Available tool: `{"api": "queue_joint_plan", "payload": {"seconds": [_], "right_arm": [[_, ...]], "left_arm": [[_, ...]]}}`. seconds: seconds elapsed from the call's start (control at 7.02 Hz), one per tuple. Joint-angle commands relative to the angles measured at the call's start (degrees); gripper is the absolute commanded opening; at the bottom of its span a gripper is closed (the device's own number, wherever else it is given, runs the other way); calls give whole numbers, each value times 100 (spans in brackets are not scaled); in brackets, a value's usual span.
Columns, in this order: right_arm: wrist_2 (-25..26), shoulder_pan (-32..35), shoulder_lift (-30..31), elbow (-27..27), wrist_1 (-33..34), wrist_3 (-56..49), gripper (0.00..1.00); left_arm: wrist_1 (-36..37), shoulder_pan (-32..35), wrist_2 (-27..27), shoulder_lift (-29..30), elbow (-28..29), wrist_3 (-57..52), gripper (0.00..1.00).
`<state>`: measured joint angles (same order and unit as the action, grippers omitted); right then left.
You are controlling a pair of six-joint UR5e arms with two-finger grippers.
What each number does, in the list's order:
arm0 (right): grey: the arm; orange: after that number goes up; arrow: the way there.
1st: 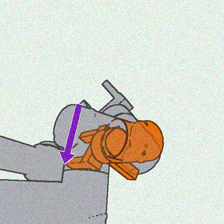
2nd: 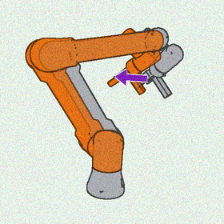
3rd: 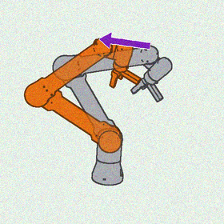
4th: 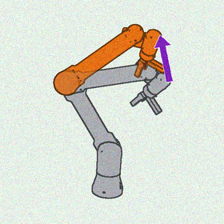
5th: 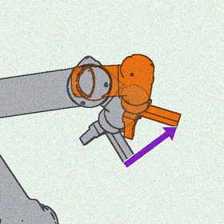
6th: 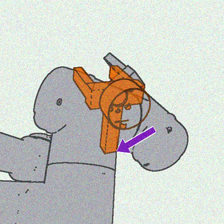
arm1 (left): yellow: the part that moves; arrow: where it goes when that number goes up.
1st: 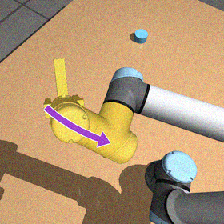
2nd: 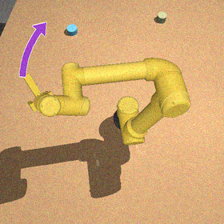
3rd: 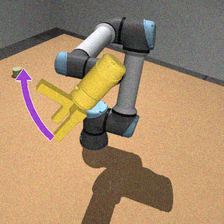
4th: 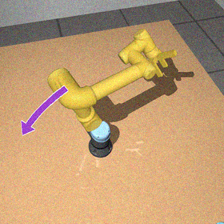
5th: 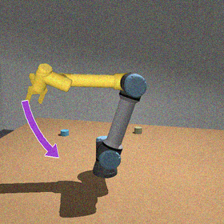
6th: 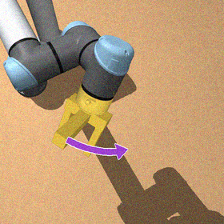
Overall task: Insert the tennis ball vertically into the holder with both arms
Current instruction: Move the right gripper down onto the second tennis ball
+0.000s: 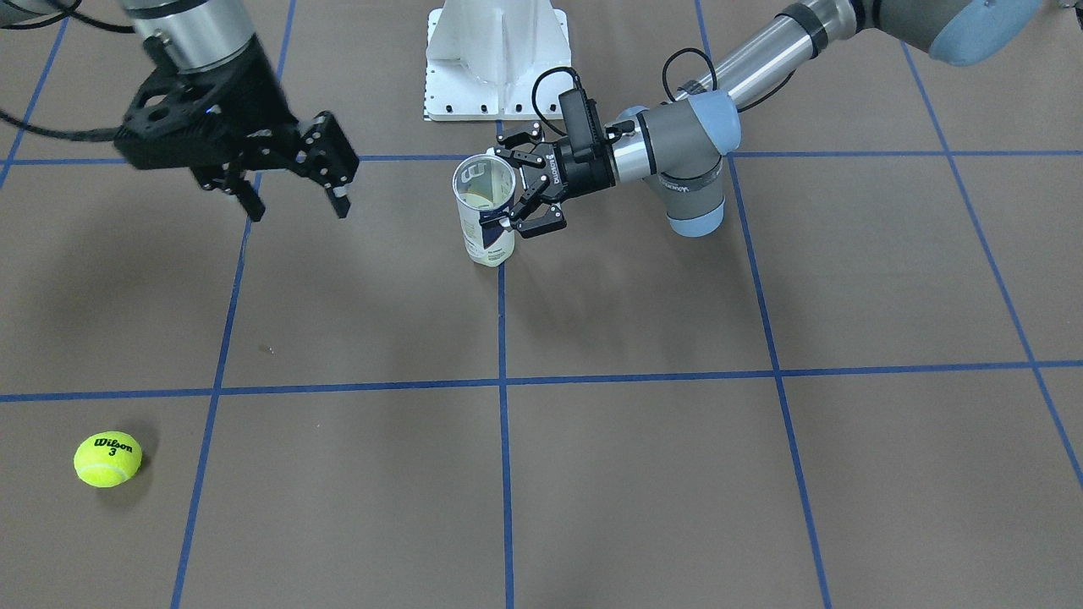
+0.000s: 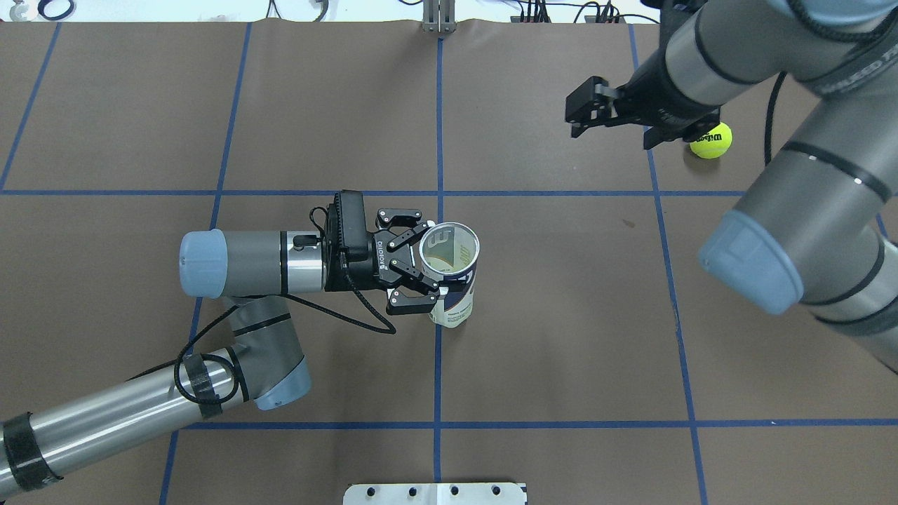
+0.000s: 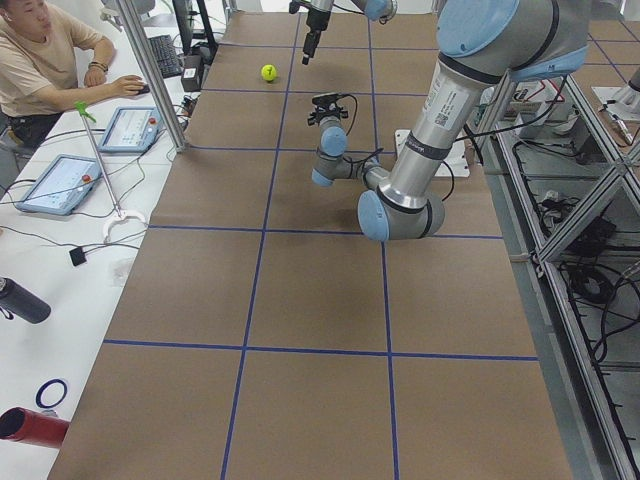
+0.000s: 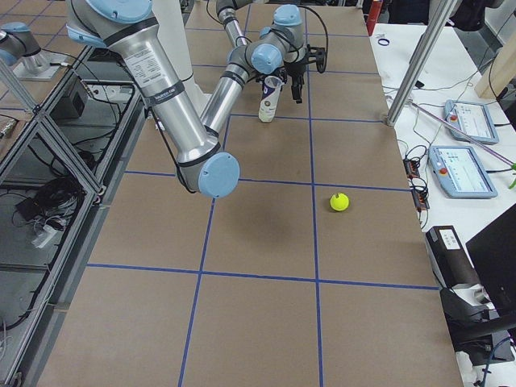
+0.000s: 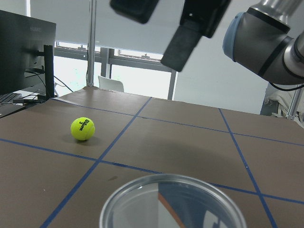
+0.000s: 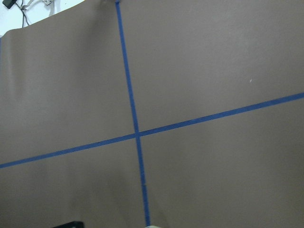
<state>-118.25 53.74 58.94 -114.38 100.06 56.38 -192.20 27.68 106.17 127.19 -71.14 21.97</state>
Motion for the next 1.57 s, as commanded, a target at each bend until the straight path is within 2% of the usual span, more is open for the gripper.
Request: {"api": "queue_joint_plan", "payload": {"seconds": [0.0, 0.14, 0.28, 0.43, 0.57, 0.85, 1.0, 1.28, 1.42], "right_arm": [[-705, 1030, 100, 1254, -309, -2123, 99], [-725, 1146, 283, 2139, -1547, -2305, 99], [-726, 1304, 328, 3313, -3169, -2350, 99], [-717, 1384, 303, 4082, -3986, -2481, 99], [-665, 1411, 329, 4220, -4047, -2700, 99], [-79, 1228, 364, 4318, -4117, -2632, 99], [-32, 1114, 364, 4336, -4161, -2580, 99], [406, 727, 425, 4449, -4626, -2000, 99], [425, 656, 721, 4459, -5001, -2008, 99]], "left_arm": [[-72, -9, 0, -45, -5, 0, 84], [-72, -9, 0, -37, -5, 0, 84], [-72, -9, 0, -37, -22, 0, 84], [-81, -9, 0, -37, -22, 0, 84], [-107, -9, 0, -37, -22, 0, 84], [-107, -9, 0, -37, -31, 9, 84], [-107, -9, 0, -37, -31, 9, 84], [-107, -9, 0, -37, -31, 9, 84], [-107, -9, 0, -37, -31, 9, 85]]}}
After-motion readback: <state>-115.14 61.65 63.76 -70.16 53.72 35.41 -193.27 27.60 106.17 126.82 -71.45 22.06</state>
